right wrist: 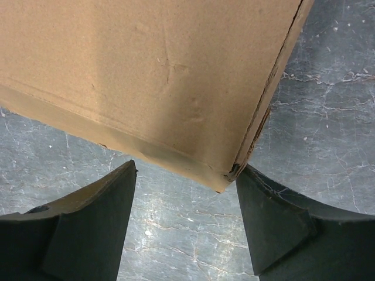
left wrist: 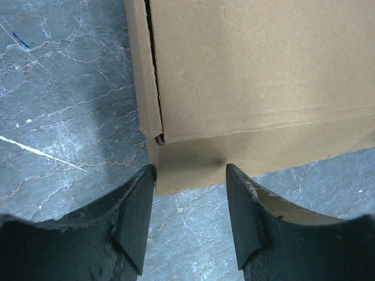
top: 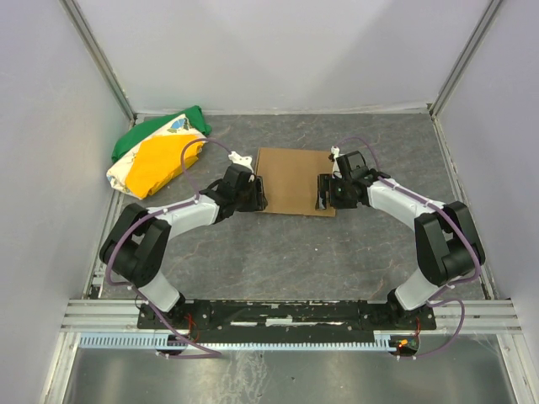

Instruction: Fold the paper box

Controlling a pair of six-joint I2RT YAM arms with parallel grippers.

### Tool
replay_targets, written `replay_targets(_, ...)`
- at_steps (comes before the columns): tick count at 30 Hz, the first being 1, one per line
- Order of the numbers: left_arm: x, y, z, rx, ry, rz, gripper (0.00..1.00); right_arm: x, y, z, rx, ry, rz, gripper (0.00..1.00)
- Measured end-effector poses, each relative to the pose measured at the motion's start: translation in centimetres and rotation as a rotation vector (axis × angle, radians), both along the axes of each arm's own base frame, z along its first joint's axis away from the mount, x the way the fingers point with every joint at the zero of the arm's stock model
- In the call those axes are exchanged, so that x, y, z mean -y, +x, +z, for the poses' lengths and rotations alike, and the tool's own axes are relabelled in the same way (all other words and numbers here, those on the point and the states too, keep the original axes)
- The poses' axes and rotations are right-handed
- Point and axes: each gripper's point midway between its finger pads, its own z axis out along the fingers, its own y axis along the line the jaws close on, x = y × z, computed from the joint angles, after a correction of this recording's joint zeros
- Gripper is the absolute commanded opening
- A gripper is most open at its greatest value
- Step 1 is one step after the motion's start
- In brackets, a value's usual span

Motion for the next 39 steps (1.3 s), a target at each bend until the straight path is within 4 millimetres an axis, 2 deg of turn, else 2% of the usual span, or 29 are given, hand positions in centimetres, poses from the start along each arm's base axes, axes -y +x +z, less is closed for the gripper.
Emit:
replay_targets(6, 0.0, -0.3, -0.1, -0.011, -0.004, -0.008, 0.58, -0.1, -0.5, 0.2, -0.018, 0.012, -0.001, 0.75)
replay_targets(12, -0.2, -1.2, 0.1, -0.047, 0.002, -0.021, 0.59, -0.3, -2.3, 0.8, -0.080, 0.027, 0.009, 0.75)
replay_targets(21, -0.3, -1.2, 2.9, -0.027, -0.011, -0.019, 0.60, -0.7, -3.1, 2.1, -0.131, 0.047, 0.018, 0.71)
replay_targets(33, -0.7, -2.6, 2.5, -0.089, 0.002, -0.038, 0.59, -0.7, -4.8, 2.0, -0.208, 0.061, 0.018, 0.65)
replay_targets(39, -0.4, -3.2, 3.5, -0.082, -0.030, -0.061, 0.59, -0.2, -6.6, 1.6, -0.260, 0.108, 0.001, 0.65)
